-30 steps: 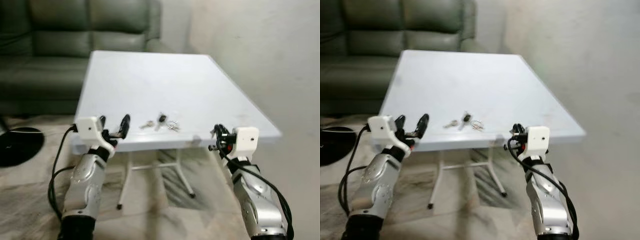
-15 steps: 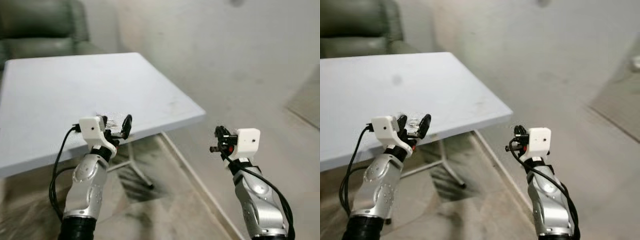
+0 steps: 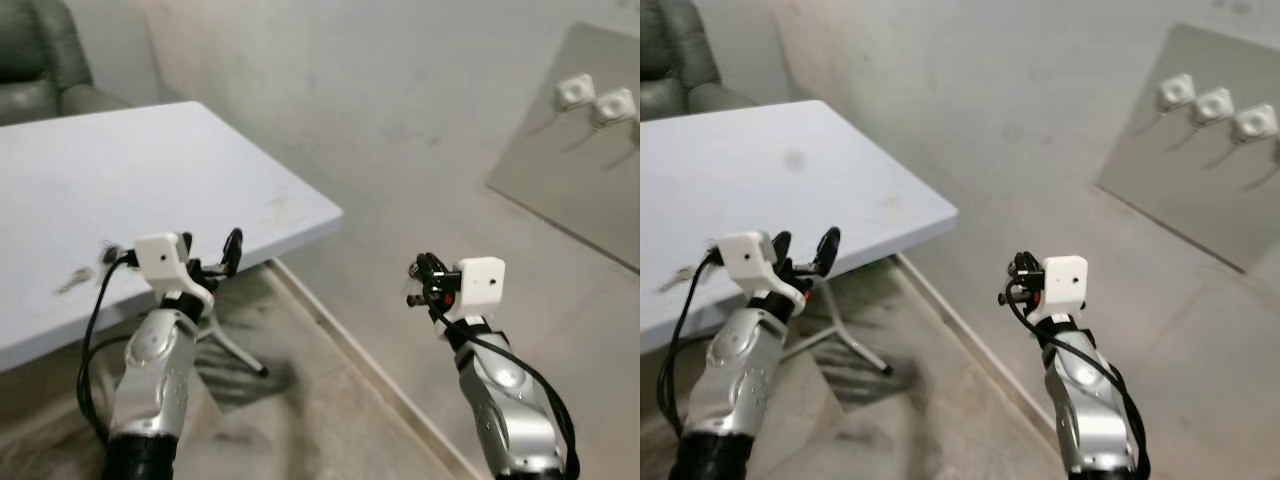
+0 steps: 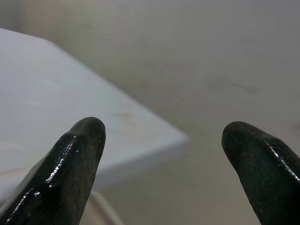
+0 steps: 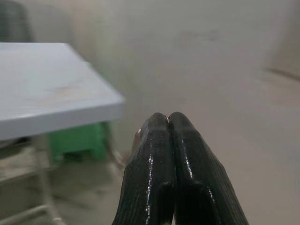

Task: Hang keys on a hook

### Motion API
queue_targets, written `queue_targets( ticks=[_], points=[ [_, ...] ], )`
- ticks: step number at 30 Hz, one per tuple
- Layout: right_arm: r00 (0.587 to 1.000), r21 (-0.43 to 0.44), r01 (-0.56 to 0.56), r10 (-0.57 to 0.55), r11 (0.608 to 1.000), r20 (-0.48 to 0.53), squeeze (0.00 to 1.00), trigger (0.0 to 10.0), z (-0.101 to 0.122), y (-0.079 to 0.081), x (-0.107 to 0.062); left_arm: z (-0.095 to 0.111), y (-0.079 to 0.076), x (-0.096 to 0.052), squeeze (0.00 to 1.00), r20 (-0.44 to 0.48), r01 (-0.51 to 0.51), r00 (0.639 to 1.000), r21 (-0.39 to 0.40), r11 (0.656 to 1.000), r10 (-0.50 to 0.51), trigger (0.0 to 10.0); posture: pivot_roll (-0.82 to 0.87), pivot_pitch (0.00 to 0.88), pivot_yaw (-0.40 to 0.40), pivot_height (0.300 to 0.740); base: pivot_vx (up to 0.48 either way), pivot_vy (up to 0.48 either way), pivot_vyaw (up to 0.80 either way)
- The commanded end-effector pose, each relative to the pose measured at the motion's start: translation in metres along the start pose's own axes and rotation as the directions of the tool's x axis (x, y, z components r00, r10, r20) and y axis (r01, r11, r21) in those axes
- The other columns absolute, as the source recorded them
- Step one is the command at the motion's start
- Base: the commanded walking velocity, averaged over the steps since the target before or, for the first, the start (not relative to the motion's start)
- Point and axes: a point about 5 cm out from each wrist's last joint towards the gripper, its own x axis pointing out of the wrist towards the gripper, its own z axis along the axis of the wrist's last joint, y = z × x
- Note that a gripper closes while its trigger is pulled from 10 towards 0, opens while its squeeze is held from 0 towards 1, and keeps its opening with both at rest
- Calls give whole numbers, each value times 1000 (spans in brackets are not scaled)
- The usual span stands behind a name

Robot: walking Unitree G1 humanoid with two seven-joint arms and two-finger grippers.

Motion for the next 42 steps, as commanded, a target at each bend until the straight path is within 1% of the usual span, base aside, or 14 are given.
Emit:
queue_targets(
  ticks=[1,5,7,18,23,27,29,31,35,36,38,39,42],
  points=[
    [1000,3,-3,3,1000,21,0,10000,5,1,2,4,0,2,0,1,11,1000,25,1000,-11,10000,23,0,-90,740,0,0,-725],
    [1000,4,-3,3,1000,21,0,10000,5,1,1,4,-1,2,0,5,13,1000,24,1000,-13,10000,23,0,-89,740,0,0,-725],
    [1000,3,-2,2,1000,21,0,10000,5,1,1,5,-1,2,0,5,16,1000,39,999,-16,10000,22,0,-88,740,0,0,-725],
    [1000,3,0,0,1000,19,0,10000,5,1,1,3,0,2,0,-3,5,1000,25,1000,-5,10000,22,0,-89,740,0,0,-724],
    [1000,3,-1,1,1000,19,0,10000,5,1,3,1,0,2,0,-23,-18,1000,1,1000,18,10000,24,0,-89,740,0,0,-719],
    [1000,4,-1,1,1000,28,0,10000,6,1,3,0,0,3,0,-37,-28,999,4,1000,28,10000,25,0,-88,740,0,0,-658],
    [999,11,-13,12,1000,42,0,10000,8,2,3,0,1,4,0,-40,-40,998,10,999,40,10000,25,0,-88,740,0,0,-206],
    [998,-2,-23,24,1000,51,0,10000,9,4,2,0,2,4,0,-41,-56,998,16,998,56,10000,25,0,-88,740,0,0,0],
    [999,-3,-22,22,1000,48,0,10000,9,3,2,-1,1,4,0,-52,-49,997,28,998,50,10000,25,0,-88,740,0,0,0],
    [999,-1,-23,23,1000,48,0,10000,9,3,1,-2,0,4,0,-65,-41,997,6,999,42,10000,21,0,-88,740,0,0,0],
    [998,-1,-25,25,1000,51,0,10000,9,3,1,-2,-1,4,0,-64,-39,997,7,999,40,10000,21,0,-88,740,0,0,0],
    [998,-1,-24,24,1000,54,0,10000,10,2,1,-3,-2,4,0,-69,-40,997,-4,999,40,10000,21,0,-88,740,0,0,0],
    [998,4,-24,24,1000,64,0,10000,11,3,0,-2,-3,4,0,-59,-28,998,9,1000,28,10000,20,0,-88,740,0,0,0]
  ],
)
